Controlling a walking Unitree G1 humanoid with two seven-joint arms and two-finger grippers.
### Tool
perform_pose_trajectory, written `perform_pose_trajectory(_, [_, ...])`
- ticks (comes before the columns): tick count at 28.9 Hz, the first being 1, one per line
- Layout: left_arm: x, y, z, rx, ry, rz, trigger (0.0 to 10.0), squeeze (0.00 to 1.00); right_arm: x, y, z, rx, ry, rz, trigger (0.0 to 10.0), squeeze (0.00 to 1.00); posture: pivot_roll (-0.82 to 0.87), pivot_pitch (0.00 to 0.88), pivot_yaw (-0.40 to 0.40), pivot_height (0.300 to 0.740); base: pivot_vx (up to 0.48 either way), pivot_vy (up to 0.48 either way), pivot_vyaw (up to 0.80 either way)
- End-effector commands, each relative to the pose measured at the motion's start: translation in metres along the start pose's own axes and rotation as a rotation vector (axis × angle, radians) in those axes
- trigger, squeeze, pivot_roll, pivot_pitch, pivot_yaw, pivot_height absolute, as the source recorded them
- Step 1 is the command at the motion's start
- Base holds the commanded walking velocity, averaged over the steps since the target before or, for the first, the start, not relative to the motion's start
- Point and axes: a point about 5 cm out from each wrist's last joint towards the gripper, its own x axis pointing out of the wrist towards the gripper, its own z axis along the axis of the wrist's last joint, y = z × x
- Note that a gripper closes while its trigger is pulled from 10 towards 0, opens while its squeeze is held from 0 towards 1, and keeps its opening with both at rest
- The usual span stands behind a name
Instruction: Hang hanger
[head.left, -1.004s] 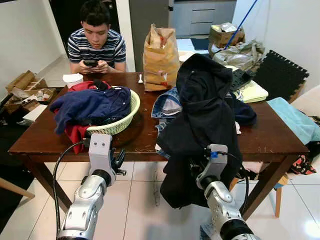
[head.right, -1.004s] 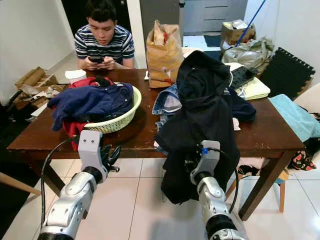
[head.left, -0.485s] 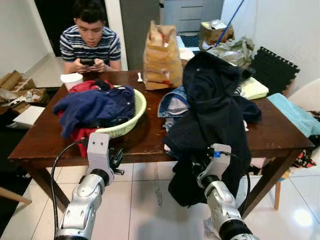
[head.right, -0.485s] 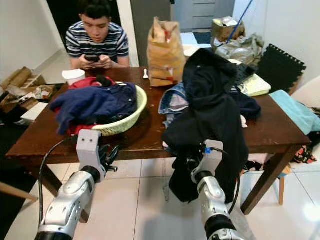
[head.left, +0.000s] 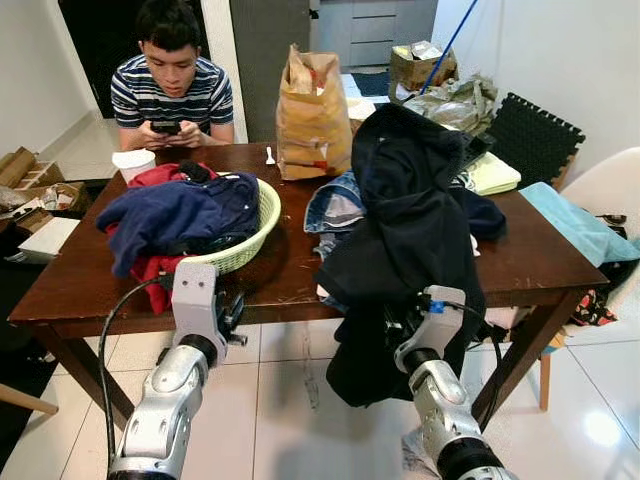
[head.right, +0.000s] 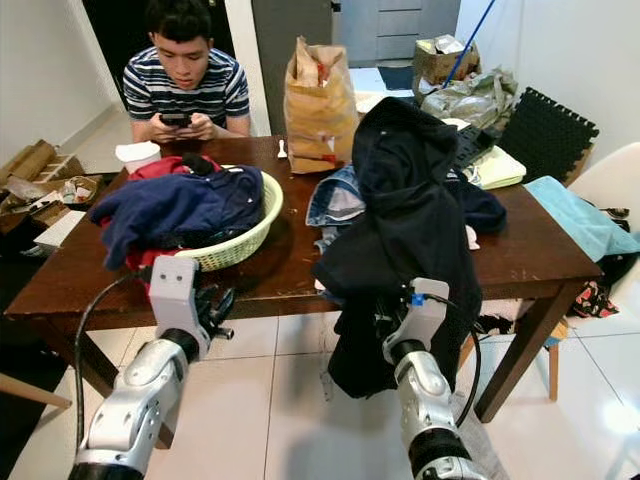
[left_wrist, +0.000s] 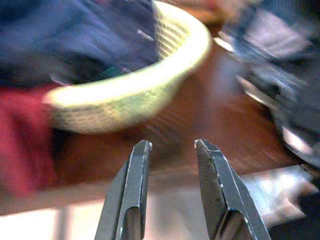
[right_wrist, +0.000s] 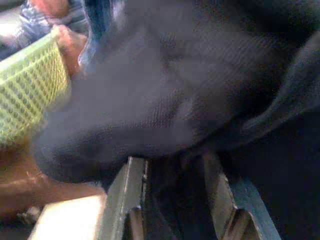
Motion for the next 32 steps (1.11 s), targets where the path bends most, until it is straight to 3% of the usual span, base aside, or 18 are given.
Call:
perform_pose_trajectory(1, [0.002,0.027,0.014,0.076,-0.072,0.152,10.0,0.0,0.004,0.002,0.026,0.029,-0.178,0.023,10.0,0.0,0.09,0.01,0.016,0.74,0.0,0.0,0.0])
perform_pose_trajectory(5, [0.003,0.046,0.026,0.091,-0.116,0.258,10.0,0.0,0.006,-0.004,0.048,0.036,-0.3,-0.001,10.0,0.0,0.09,0.015,0.016,0.74,0.0,0.0,0.0])
perform_pose_trajectory(7, [0.003,0.048,0.027,0.082,-0.12,0.267,10.0,0.0,0.007,-0.006,0.051,0.036,-0.311,-0.009,10.0,0.0,0.09,0.015,0.016,0.74,0.0,0.0,0.0])
perform_pose_trajectory(8, [0.003,0.049,0.029,0.058,-0.128,0.292,10.0,0.0,0.006,-0.02,0.045,0.005,-0.246,-0.106,10.0,0.0,0.09,0.014,0.012,0.74,0.0,0.0,0.0])
perform_pose_trajectory(9, [0.003,0.049,0.029,0.058,-0.128,0.292,10.0,0.0,0.006,-0.02,0.045,0.005,-0.246,-0.106,10.0,0.0,0.09,0.014,0.012,0.74,0.0,0.0,0.0])
perform_pose_trajectory(10, [0.003,0.048,0.03,0.044,-0.132,0.308,10.0,0.0,0.004,-0.03,0.04,-0.02,-0.194,-0.176,10.0,0.0,0.09,0.014,0.012,0.74,0.0,0.0,0.0])
perform_pose_trajectory(13, [0.007,0.042,0.033,0.027,-0.148,0.32,10.0,0.0,-0.012,-0.059,0.017,-0.04,-0.023,-0.366,10.0,0.0,0.09,0.015,0.003,0.74,0.0,0.0,0.0])
perform_pose_trajectory(16, [0.012,0.038,0.038,0.039,-0.175,0.324,10.0,0.0,-0.02,-0.068,0.011,-0.055,0.008,-0.427,10.0,0.0,0.09,0.018,0.003,0.74,0.0,0.0,0.0])
perform_pose_trajectory(21, [0.024,0.043,0.068,0.047,-0.299,0.339,10.0,0.0,-0.021,-0.065,0.024,-0.001,-0.123,-0.4,10.0,0.0,0.09,0.012,0.004,0.74,0.0,0.0,0.0])
perform_pose_trajectory(24, [0.039,0.053,0.103,0.107,-0.392,0.347,10.0,0.0,-0.013,-0.051,0.049,-0.002,-0.306,-0.299,10.0,0.0,0.09,0.015,0.003,0.74,0.0,0.0,0.0])
perform_pose_trajectory(26, [0.039,0.053,0.103,0.107,-0.392,0.347,10.0,0.0,-0.013,-0.051,0.049,-0.002,-0.306,-0.299,10.0,0.0,0.09,0.015,0.003,0.74,0.0,0.0,0.0])
perform_pose_trajectory(27, [0.048,0.062,0.111,0.136,-0.374,0.365,10.0,1.0,-0.009,-0.047,0.054,-0.007,-0.325,-0.281,10.0,0.0,0.09,0.012,0.0,0.74,0.0,0.0,0.0])
perform_pose_trajectory(29, [0.053,0.069,0.117,0.152,-0.359,0.381,10.0,1.0,-0.006,-0.045,0.057,-0.008,-0.331,-0.271,10.0,0.0,0.09,0.012,0.0,0.74,0.0,0.0,0.0])
perform_pose_trajectory(30, [0.065,0.085,0.116,0.148,-0.258,0.41,10.0,1.0,-0.002,-0.04,0.059,-0.013,-0.323,-0.242,10.0,0.0,0.08,0.014,-0.005,0.74,0.0,0.0,0.0])
perform_pose_trajectory(31, [0.065,0.085,0.116,0.148,-0.258,0.41,10.0,1.0,-0.002,-0.04,0.059,-0.013,-0.323,-0.242,10.0,0.0,0.08,0.014,-0.005,0.74,0.0,0.0,0.0])
perform_pose_trajectory(32, [0.074,0.101,0.111,0.135,-0.14,0.433,10.0,1.0,0.002,-0.034,0.06,-0.033,-0.315,-0.196,10.0,0.0,0.08,0.018,-0.006,0.74,0.0,0.0,0.0])
